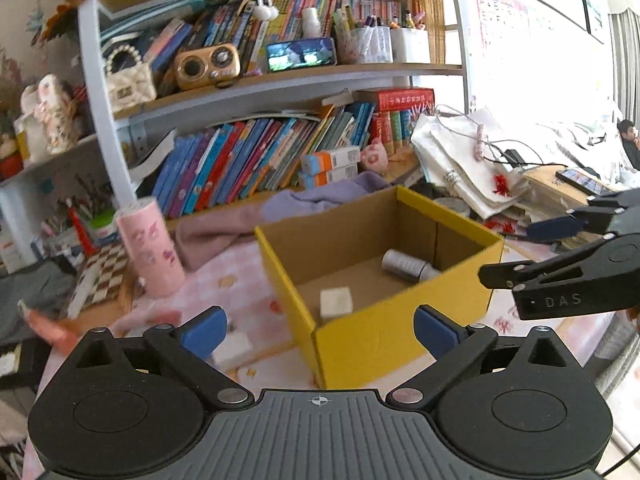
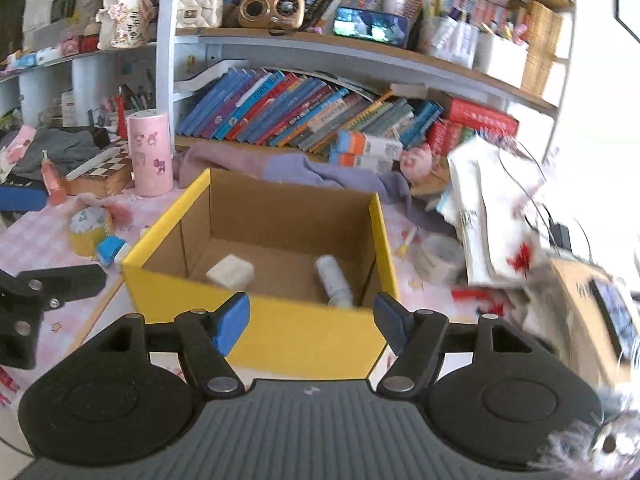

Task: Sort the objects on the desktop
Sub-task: 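Withdraw both open tools from the box back over the desk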

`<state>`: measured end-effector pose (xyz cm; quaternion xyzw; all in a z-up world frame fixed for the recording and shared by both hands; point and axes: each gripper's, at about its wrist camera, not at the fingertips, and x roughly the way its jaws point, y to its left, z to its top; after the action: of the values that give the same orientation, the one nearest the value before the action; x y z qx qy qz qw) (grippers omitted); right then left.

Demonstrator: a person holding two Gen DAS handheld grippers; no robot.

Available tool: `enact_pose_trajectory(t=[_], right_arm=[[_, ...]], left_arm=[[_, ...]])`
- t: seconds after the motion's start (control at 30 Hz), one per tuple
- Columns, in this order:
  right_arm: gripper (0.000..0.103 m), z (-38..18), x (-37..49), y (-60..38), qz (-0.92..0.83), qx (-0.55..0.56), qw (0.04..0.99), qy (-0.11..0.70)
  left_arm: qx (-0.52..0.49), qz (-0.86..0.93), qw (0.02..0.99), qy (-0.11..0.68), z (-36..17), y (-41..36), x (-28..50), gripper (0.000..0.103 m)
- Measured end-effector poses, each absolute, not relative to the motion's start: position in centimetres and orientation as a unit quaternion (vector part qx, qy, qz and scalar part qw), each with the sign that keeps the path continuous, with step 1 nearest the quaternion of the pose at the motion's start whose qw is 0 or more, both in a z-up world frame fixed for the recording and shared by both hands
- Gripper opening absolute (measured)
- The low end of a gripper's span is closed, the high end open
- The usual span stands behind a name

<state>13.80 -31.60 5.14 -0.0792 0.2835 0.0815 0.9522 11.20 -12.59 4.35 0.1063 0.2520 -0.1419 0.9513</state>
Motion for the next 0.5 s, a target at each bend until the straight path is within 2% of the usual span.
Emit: enact_pose_trajectory(t=[0.5], right_arm=[[0.077,1.5,5.7,-24.2,0.043,-0.056,0.943,0.324]], left_arm=[[0.095,-0.133,0.937,0.309,1.0,-6.3,6.3,0.102]])
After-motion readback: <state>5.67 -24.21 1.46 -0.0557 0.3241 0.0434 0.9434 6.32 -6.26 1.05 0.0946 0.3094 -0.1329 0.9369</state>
